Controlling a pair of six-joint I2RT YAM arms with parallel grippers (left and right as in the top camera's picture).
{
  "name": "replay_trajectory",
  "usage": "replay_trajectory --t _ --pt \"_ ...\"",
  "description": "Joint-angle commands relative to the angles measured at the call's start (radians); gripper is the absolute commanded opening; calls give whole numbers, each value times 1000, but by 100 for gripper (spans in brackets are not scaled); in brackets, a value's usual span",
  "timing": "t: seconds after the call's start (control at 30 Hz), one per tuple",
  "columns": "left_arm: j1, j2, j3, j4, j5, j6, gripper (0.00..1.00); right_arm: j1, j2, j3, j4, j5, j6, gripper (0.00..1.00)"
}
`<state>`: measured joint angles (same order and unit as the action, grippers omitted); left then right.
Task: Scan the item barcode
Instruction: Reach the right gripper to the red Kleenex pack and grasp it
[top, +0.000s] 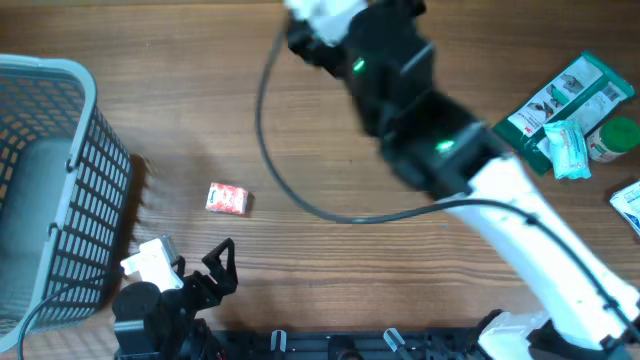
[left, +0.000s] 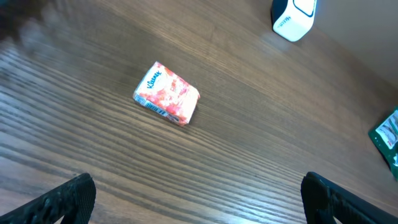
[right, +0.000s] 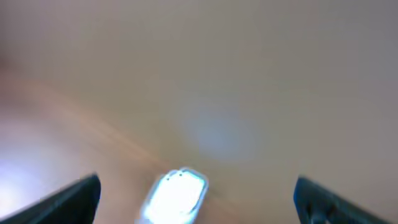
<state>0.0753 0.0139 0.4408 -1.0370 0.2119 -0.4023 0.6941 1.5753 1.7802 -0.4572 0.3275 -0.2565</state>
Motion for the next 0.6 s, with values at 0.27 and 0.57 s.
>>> replay_trajectory --t 0.27,0.57 --pt "5 -7 0 3 16 -5 100 -46 444 -84 -246 -874 1118 84" --pt "5 -7 0 3 16 -5 100 91 696 -85 -182 -993 1140 82"
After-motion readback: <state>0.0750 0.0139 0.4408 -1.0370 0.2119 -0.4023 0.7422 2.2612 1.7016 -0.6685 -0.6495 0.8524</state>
